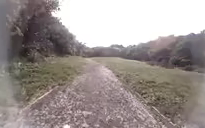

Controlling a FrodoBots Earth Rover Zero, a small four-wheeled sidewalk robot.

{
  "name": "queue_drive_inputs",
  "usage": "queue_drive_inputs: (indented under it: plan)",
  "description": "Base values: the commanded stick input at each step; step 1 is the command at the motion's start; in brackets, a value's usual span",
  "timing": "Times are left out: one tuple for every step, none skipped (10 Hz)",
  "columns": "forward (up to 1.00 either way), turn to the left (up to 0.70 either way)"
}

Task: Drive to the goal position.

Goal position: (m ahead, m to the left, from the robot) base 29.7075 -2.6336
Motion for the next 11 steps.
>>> queue_drive_inputs:
  plan:
    - [0.85,0.00]
    - [0.85,0.00]
    - [0.85,0.00]
    - [0.85,0.00]
    - [0.85,0.00]
    - [0.85,0.00]
    - [0.85,0.00]
    - [0.85,0.00]
    - [0.85,0.00]
    - [0.85,0.00]
    - [0.85,0.00]
